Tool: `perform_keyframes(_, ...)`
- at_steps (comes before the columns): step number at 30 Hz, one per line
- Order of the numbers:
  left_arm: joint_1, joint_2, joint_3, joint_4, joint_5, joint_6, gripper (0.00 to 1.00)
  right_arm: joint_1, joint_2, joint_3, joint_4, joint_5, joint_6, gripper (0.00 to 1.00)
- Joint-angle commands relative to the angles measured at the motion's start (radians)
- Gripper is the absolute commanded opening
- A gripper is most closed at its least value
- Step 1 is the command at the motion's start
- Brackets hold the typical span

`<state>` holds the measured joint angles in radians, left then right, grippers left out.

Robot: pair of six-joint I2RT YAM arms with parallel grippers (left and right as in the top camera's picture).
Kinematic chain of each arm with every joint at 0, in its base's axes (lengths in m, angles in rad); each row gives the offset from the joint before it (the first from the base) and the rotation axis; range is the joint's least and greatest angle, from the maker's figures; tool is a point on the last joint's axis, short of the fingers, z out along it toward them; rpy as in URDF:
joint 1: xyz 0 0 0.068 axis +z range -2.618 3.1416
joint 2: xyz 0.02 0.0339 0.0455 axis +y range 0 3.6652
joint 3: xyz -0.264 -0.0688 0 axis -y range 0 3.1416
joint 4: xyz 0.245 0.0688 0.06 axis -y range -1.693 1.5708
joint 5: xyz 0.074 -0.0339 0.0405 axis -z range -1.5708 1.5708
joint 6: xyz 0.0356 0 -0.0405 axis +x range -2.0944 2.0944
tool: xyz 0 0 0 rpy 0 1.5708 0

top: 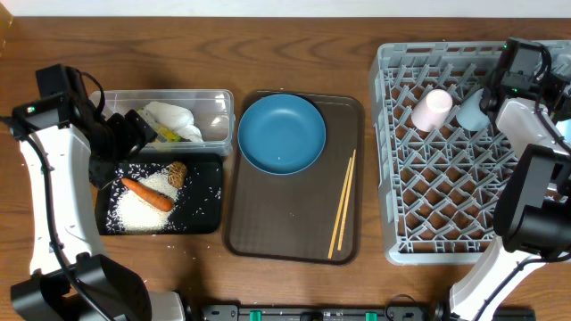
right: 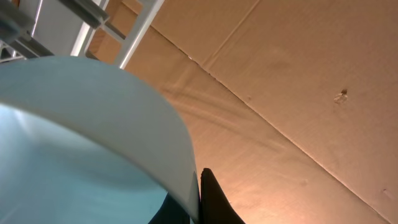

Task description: Sort waste into correct bins and load items into the dishwasher rack

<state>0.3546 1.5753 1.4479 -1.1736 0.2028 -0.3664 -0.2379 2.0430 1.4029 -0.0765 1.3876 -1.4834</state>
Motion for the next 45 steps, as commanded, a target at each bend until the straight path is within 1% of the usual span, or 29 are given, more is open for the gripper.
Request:
perform_keyframes(1, 0.005, -0.016, 0.0, -0.003, -0.006, 0.002, 0.98, -0.004, -0.001, -0.011, 0.019, -0.01, 0.009, 0.01)
perform_keyframes(19, 0.005, -0.016, 0.0, -0.003, -0.006, 0.002, 0.98, 0.085, -0.001, -0.011, 0.021, 0.024, 0.013, 0.01)
perform_keyframes(27, 0.005, -0.016, 0.0, -0.003, -0.006, 0.002, 0.98, 0.11, -0.001, -0.011, 0.022, 0.08, 0.056, 0.02)
perform_keyframes(28, 0.005, -0.016, 0.0, -0.003, -0.006, 0.002, 0.98, 0.113, -0.001, -0.011, 0.021, 0.087, 0.056, 0.05)
perform_keyframes(29, 0.005, -0.016, 0.0, -0.003, -0.006, 0.002, 0.98, 0.115, -0.001, -0.011, 0.021, 0.091, 0.059, 0.13)
perform_keyframes(30, 0.005, -0.016, 0.0, -0.003, -0.006, 0.002, 0.98, 0.118, -0.001, -0.011, 0.021, 0.094, 0.071, 0.25)
perform_keyframes(32, 0.005, -0.016, 0.001, -0.003, -0.006, 0.002, 0.98, 0.121, -0.001, -0.011, 0.021, 0.102, 0.095, 0.29)
perform_keyframes(35, 0.005, -0.016, 0.0, -0.003, -0.006, 0.002, 0.98, 0.125, -0.001, -0.011, 0.021, 0.119, 0.121, 0.38)
perform_keyframes(36, 0.005, -0.016, 0.0, -0.003, -0.006, 0.002, 0.98, 0.127, -0.001, -0.011, 0.021, 0.127, 0.125, 0.41)
perform_keyframes(41, 0.005, -0.016, 0.0, -0.003, -0.006, 0.002, 0.98, 0.137, -0.001, -0.011, 0.021, 0.138, 0.125, 0.53)
perform_keyframes(45, 0.005, -0.016, 0.0, -0.003, -0.006, 0.002, 0.98, 0.161, -0.001, -0.011, 0.021, 0.119, 0.126, 0.59)
